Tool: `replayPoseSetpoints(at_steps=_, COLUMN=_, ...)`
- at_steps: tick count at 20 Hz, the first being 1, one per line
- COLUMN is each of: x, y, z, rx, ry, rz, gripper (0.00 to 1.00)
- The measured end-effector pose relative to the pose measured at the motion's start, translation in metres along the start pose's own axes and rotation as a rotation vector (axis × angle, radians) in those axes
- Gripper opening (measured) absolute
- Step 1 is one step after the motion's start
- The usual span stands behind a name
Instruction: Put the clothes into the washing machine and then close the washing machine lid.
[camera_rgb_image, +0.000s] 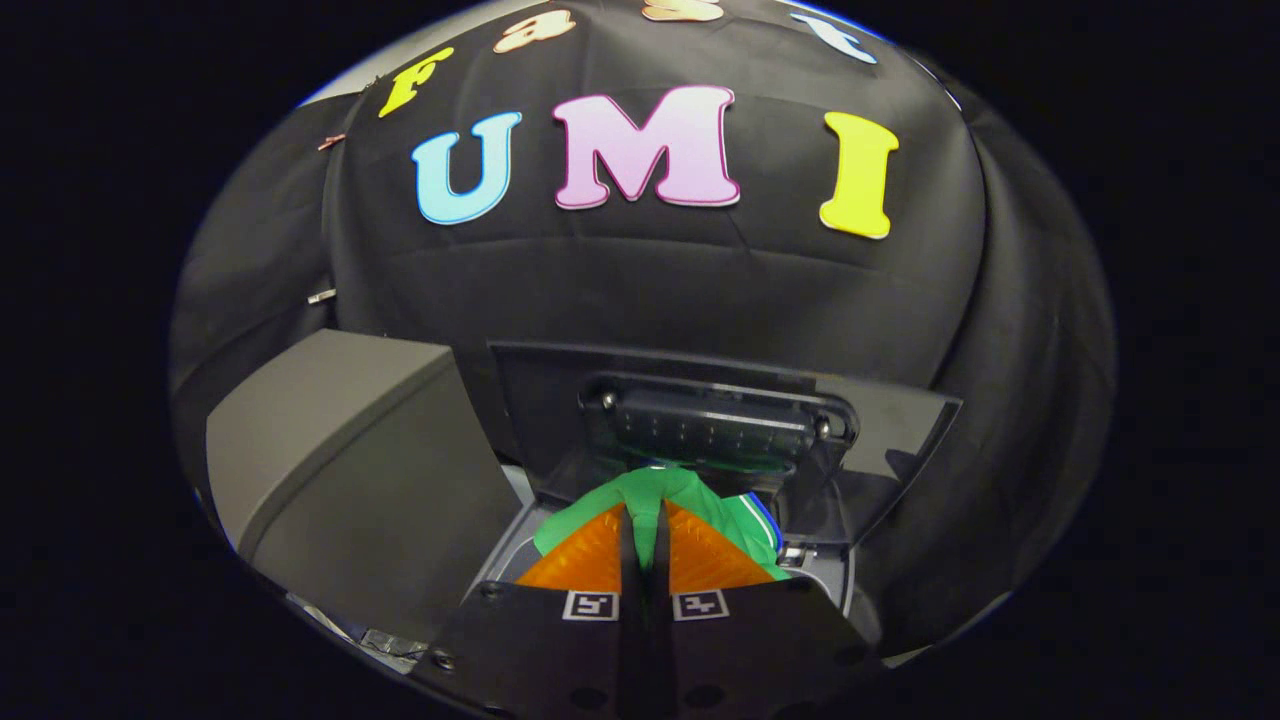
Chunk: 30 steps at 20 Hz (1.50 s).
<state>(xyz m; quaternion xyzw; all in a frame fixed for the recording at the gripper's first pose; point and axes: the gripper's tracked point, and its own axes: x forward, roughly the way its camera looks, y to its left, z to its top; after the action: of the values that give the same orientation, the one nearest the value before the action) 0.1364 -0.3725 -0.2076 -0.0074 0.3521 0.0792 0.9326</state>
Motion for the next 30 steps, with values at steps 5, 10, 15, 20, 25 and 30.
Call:
replayPoseSetpoints(at_steps=5, x=0.020, y=-0.006, z=-0.032, rx=-0.036, ry=0.052, rz=-0.027, gripper=0.05)
replayPoseSetpoints(at_steps=10, x=0.026, y=-0.007, z=-0.054, rx=-0.065, ry=0.082, rz=-0.036, gripper=0.05)
replayPoseSetpoints(at_steps=15, x=0.030, y=-0.010, z=-0.073, rx=-0.076, ry=0.103, rz=-0.048, gripper=0.05)
replayPoseSetpoints(at_steps=20, x=0.042, y=-0.022, z=-0.099, rx=-0.047, ry=0.155, rz=-0.076, gripper=0.05)
replayPoseSetpoints(at_steps=25, x=0.056, y=-0.022, z=-0.129, rx=-0.038, ry=0.225, rz=-0.076, gripper=0.05)
replayPoseSetpoints(at_steps=30, x=0.064, y=-0.022, z=-0.157, rx=-0.044, ry=0.291, rz=-0.091, gripper=0.05)
